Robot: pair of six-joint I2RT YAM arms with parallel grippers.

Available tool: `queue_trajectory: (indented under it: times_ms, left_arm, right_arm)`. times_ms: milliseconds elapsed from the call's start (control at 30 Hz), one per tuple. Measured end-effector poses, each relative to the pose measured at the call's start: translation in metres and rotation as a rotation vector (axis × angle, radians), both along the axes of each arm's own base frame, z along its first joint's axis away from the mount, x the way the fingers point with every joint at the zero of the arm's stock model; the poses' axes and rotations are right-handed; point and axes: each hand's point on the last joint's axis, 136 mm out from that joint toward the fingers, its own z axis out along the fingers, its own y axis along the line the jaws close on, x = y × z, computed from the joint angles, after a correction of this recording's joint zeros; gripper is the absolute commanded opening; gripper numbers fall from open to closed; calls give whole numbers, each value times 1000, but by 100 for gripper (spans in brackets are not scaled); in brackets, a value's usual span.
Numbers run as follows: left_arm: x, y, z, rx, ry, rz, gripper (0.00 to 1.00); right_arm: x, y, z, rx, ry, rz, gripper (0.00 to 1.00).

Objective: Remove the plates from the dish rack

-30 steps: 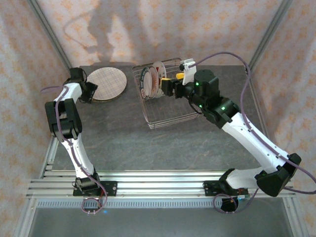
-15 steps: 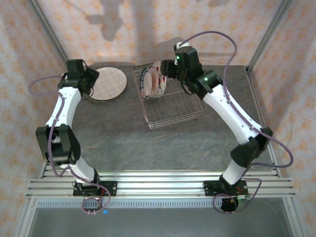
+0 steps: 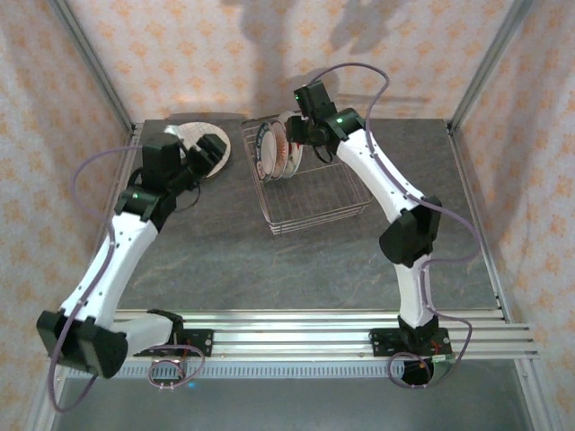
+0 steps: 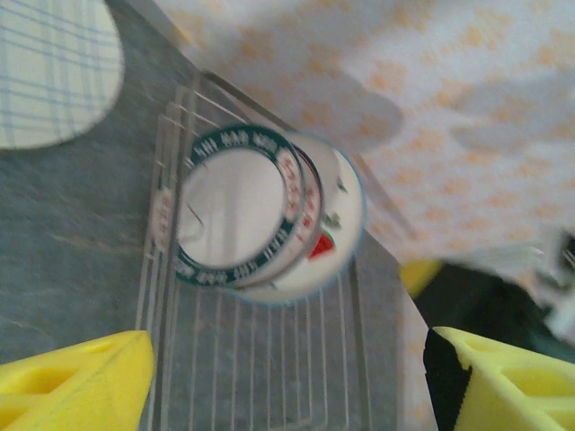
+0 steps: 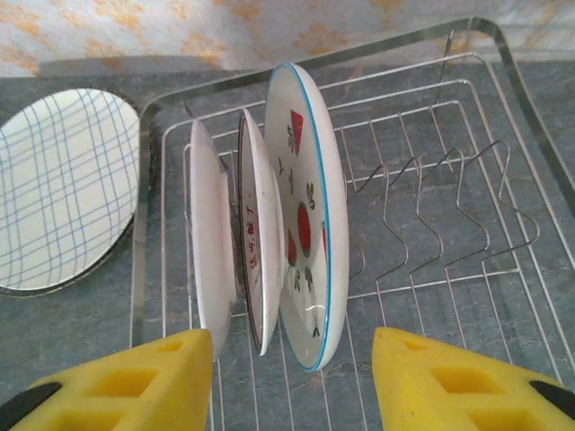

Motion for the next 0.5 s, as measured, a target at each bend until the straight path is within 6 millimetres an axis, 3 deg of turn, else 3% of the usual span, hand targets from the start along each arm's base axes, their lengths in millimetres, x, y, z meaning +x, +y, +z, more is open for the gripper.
queue_trajectory:
  times_ms: [133, 233, 333, 500]
  left_arm:
    - [-39, -29, 4, -5, -79, -112, 78]
    - [-64, -37, 12, -18, -137, -151, 78]
    - [-78, -36, 21, -26, -178, -154, 78]
    - [-82, -35, 25, -25, -195, -148, 78]
  right_arm:
    - [11, 3, -18, -9, 28, -1, 45]
    - [18, 4, -31, -17, 47, -3, 43]
    - [22, 4, -43, -25, 67, -5, 42]
    - [27, 2, -51, -30, 80, -11, 42]
